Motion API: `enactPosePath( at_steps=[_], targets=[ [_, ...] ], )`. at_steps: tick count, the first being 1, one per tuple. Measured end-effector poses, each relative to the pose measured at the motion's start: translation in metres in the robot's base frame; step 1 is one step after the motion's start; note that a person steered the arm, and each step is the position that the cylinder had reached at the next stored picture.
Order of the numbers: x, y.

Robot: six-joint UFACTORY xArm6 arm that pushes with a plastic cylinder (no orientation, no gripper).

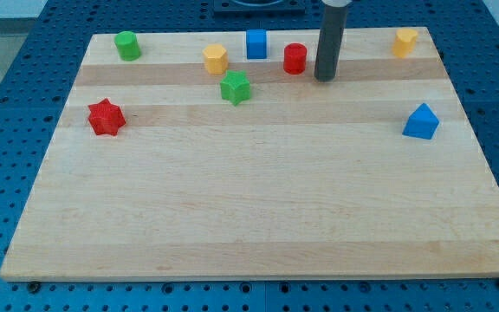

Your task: Move the red circle to the center

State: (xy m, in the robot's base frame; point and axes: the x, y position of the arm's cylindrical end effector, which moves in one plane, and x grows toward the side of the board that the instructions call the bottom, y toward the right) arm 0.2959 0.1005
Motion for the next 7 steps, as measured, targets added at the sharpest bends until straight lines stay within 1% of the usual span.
enactPosePath(
  at_steps=[2, 3, 4, 7],
  targets=[
    [-0.051, 0.000],
    [-0.079, -0.012],
    [-0.092, -0.025],
    [-0.088, -0.030]
  ],
)
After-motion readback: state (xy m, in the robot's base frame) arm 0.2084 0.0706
